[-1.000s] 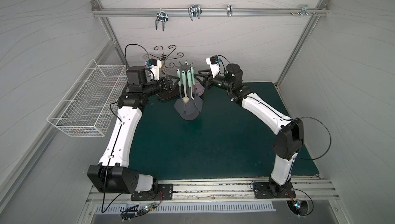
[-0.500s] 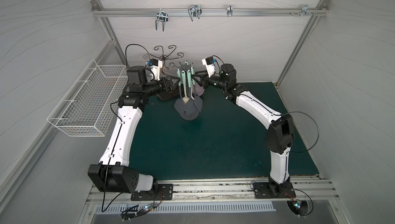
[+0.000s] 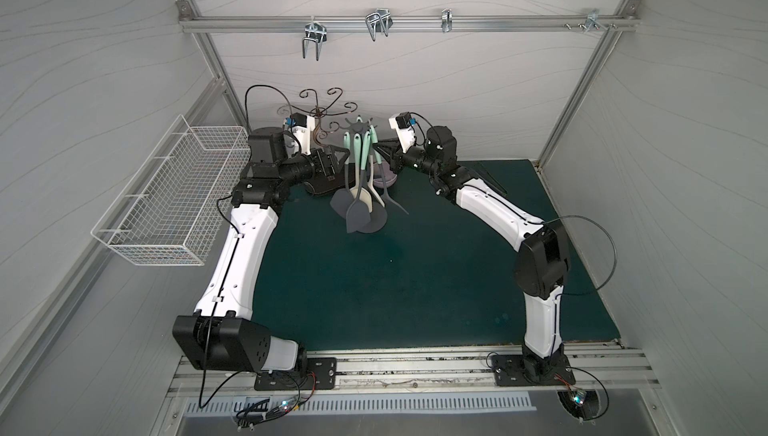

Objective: Take the spatula off the kitchen utensil rack
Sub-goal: Take off the spatula from the rack.

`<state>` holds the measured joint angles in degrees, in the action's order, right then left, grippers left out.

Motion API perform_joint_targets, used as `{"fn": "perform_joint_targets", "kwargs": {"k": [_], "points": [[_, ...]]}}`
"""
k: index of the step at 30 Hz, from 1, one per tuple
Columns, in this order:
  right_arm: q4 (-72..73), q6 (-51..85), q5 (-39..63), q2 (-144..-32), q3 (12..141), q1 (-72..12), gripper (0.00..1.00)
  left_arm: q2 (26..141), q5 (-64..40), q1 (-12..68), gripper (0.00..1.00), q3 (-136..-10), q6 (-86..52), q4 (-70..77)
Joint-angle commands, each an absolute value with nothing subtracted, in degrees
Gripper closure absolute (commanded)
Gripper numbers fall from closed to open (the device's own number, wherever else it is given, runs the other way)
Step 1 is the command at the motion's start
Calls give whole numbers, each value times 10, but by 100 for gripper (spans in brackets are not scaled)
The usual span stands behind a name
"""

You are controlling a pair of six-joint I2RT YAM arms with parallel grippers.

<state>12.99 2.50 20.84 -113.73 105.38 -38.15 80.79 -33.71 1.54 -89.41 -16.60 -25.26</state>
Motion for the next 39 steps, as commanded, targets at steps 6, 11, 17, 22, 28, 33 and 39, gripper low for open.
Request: {"fn": "perform_joint_targets", "kwargs": {"k": [6,11,17,22,28,33,39], "points": [[247,-43,111,-1050,959,-416,100,808,-305,14,25,-923,-196,-182],[282,-56,48,-1025,925,-431,100,824,-322,15,26,-946,-244,-159],[274,-53,3,-1020,921,-442,100,867,-349,19,35,-997,-290,-169],[280,-49,-38,-1022,924,-451,100,893,-332,26,43,-1024,-294,-210],[298,-61,-82,-1022,923,-468,100,914,-336,28,51,-1050,-299,-254],[302,-65,-98,-1026,925,-478,100,935,-331,27,63,-1090,-299,-282],[325,-75,-119,-1020,913,-480,100,963,-337,27,98,-1139,-303,-309]]}}
